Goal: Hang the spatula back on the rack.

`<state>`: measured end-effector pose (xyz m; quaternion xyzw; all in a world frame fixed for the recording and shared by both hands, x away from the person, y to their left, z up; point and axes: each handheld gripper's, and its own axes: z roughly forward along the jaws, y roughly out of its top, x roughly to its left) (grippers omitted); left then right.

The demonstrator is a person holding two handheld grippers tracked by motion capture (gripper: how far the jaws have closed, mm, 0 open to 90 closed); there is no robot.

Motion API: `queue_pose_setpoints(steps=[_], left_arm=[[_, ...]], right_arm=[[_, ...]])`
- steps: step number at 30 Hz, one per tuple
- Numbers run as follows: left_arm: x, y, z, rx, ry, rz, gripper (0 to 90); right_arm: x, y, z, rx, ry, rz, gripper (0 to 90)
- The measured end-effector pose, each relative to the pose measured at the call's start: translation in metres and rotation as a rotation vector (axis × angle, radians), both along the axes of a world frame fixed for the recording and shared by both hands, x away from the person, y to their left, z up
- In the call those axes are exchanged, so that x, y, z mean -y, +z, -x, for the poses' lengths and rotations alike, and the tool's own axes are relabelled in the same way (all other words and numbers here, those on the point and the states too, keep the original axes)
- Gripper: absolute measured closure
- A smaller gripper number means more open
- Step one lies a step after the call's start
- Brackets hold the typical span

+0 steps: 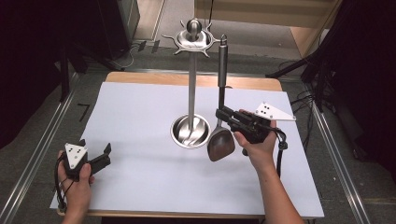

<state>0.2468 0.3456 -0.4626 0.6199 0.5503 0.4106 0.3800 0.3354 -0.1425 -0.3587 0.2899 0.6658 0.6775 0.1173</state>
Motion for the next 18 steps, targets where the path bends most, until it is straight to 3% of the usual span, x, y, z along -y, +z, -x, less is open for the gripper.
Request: queue_pose_setpoints(steps=[13,18], left_arm=[[-0.0004,0.0002,0.0007,0.002,-0.002,-0.001,13.9],[-0.0002,0.0001,0.0007,0.003,-0.003,0.001,14.0]], right_arm=[[-0.001,-0.0077,0.0013,-0.001,-0.002,0.009,77.5],[-0.0041,-0.0078,0.0008,0.006,-0.046,0.038,76.8]])
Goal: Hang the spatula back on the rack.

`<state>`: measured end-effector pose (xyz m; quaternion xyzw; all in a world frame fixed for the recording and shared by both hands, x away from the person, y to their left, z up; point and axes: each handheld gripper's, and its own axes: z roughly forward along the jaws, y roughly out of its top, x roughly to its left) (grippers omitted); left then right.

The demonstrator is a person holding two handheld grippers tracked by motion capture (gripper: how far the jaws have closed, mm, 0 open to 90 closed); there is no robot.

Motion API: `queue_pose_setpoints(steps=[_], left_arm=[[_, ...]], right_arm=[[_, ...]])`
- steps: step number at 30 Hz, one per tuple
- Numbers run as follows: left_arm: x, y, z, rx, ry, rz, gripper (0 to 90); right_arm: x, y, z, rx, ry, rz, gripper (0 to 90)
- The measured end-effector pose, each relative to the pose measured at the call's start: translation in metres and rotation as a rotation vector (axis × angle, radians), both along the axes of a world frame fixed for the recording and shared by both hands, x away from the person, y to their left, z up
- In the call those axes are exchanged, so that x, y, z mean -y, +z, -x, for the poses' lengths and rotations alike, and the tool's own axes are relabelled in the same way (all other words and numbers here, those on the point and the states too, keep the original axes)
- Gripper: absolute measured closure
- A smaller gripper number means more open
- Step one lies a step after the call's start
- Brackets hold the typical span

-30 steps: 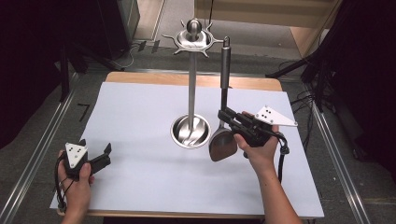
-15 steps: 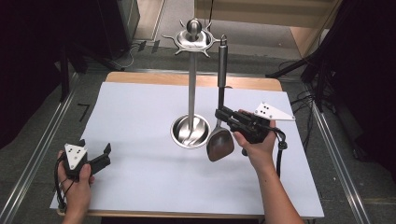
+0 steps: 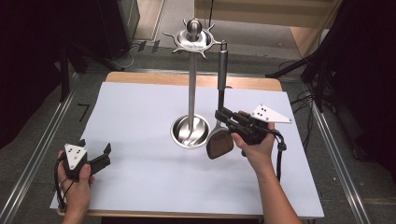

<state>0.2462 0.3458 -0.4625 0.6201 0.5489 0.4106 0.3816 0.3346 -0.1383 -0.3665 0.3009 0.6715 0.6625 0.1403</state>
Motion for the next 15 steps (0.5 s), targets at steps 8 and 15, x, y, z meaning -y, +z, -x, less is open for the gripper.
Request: queue_pose_setpoints(steps=[8,15], left_arm=[[0.0,0.0,0.0,-0.005,-0.004,0.002,14.0],[0.0,0.0,-0.001,-0.01,-0.007,0.001,14.0]], right_arm=[[0.005,0.002,0.001,-0.038,-0.046,-0.05,55.0],[0.02,-0.003,0.004,-0.064,-0.156,-0.018,37.4]])
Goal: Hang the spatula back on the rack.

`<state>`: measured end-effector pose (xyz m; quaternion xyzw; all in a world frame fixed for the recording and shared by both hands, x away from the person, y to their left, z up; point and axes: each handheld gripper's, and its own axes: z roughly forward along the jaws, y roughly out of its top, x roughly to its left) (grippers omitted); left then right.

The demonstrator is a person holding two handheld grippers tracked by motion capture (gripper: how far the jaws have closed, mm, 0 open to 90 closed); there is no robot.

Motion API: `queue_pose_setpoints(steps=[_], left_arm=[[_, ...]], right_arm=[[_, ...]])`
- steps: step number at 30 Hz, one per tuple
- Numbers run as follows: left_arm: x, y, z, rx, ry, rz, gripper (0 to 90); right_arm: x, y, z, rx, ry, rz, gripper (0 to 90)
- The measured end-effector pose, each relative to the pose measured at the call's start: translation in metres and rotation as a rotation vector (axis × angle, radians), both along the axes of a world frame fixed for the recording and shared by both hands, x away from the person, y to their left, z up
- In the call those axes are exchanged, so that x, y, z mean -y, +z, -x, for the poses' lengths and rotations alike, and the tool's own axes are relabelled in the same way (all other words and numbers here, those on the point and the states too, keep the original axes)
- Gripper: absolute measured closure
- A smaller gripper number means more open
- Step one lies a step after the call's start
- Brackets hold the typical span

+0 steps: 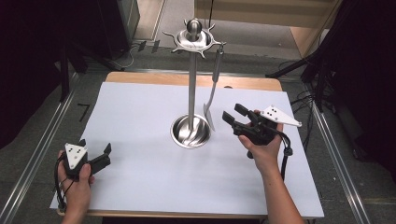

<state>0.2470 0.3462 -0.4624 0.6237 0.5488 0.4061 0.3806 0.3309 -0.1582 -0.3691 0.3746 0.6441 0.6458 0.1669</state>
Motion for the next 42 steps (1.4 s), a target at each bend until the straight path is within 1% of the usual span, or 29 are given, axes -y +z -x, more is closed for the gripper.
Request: queue_pose_setpoints(steps=[4,5,10,12,14,16,18,20,22,24,28,31,33,35,36,38,42], left_arm=[[0.0,0.0,0.0,-0.002,-0.002,-0.002,14.0],[0.0,0.0,0.0,-0.002,-0.003,-0.002,14.0],[0.0,0.0,0.0,-0.003,-0.002,-0.004,14.0],[0.0,0.0,0.0,-0.002,-0.003,-0.005,14.0],[0.0,0.0,0.0,-0.004,-0.002,-0.008,14.0],[0.001,0.0,0.0,-0.004,-0.001,-0.009,14.0],[0.001,0.0,0.0,-0.004,0.0,-0.01,14.0],[0.001,0.0,0.0,-0.003,0.0,-0.011,14.0],[0.001,0.0,0.0,-0.002,0.001,-0.011,14.0],[0.001,0.0,0.0,-0.004,0.0,-0.011,14.0],[0.001,0.0,0.0,-0.002,0.005,-0.009,13.9],[0.0,0.0,0.0,-0.001,0.008,-0.004,13.8],[0.0,0.0,0.0,0.0,0.008,-0.002,13.8],[0.0,0.0,0.0,0.0,0.007,-0.001,13.8],[0.0,0.0,0.0,0.001,0.007,0.0,13.8],[0.0,0.0,0.0,0.002,0.007,0.002,13.8],[0.0,0.0,0.0,0.001,0.005,0.003,13.8]], right_arm=[[0.013,-0.01,0.002,-0.024,-0.055,0.021,31.7],[0.016,-0.012,0.003,-0.031,-0.062,0.027,30.8],[0.036,-0.025,0.008,-0.062,-0.136,0.066,26.8],[0.045,-0.033,0.01,-0.085,-0.167,0.079,25.6],[0.054,-0.039,0.012,-0.102,-0.201,0.087,25.7],[0.061,-0.045,0.013,-0.118,-0.224,0.091,25.7],[0.07,-0.051,0.015,-0.121,-0.261,0.101,25.8],[0.077,-0.057,0.017,-0.141,-0.283,0.105,25.6],[0.084,-0.063,0.019,-0.149,-0.308,0.111,25.7],[0.089,-0.067,0.021,-0.166,-0.323,0.114,25.8],[0.098,-0.077,0.025,-0.181,-0.352,0.135,25.8],[0.105,-0.084,0.028,-0.194,-0.374,0.141,25.9],[0.11,-0.09,0.031,-0.212,-0.395,0.144,26.0],[0.115,-0.093,0.033,-0.213,-0.409,0.15,26.0],[0.119,-0.095,0.035,-0.224,-0.417,0.143,26.0],[0.124,-0.098,0.037,-0.228,-0.428,0.147,26.0],[0.132,-0.105,0.044,-0.243,-0.449,0.168,25.7]])
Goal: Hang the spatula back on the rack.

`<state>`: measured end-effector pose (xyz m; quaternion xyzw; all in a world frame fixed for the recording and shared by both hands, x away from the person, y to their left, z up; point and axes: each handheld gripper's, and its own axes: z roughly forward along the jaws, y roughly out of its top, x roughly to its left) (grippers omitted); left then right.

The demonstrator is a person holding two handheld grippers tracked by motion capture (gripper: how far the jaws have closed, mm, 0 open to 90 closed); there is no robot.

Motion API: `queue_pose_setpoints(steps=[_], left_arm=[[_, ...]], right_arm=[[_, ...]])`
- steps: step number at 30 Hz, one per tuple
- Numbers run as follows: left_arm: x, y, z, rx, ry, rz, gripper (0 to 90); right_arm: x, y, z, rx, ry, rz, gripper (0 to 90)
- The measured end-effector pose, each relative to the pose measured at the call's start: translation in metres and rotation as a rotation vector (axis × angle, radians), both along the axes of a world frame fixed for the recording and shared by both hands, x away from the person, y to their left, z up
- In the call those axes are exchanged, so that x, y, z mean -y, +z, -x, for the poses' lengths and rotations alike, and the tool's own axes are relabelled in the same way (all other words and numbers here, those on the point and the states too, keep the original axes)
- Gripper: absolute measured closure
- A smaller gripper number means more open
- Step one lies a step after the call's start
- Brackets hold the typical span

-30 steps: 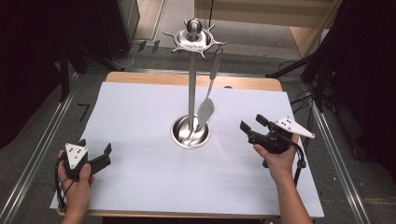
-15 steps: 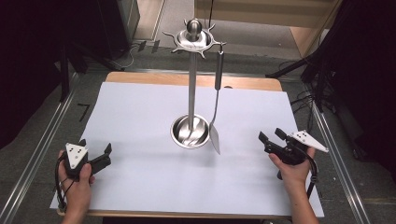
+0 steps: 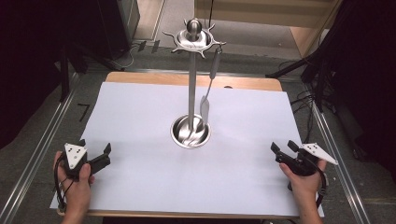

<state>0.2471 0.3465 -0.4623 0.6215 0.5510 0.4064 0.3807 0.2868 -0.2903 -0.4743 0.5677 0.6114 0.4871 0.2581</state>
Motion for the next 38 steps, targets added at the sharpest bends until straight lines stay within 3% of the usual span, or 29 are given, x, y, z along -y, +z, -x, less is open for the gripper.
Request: queue_pose_setpoints(steps=[8,17,22,38], left_arm=[[0.0,0.0,0.0,-0.001,0.001,-0.002,13.8],[0.0,0.0,0.0,-0.003,0.0,0.001,13.8],[0.0,0.0,-0.001,-0.006,0.001,0.004,13.8],[-0.001,0.0,-0.001,-0.015,0.001,0.01,13.8]], right_arm=[[0.018,-0.007,0.012,-0.019,-0.046,0.02,24.2],[0.024,-0.011,0.015,-0.048,-0.1,0.025,23.6],[0.021,-0.013,0.014,-0.073,-0.095,0.027,23.6],[0.021,-0.014,0.011,-0.088,-0.102,0.033,23.5]])
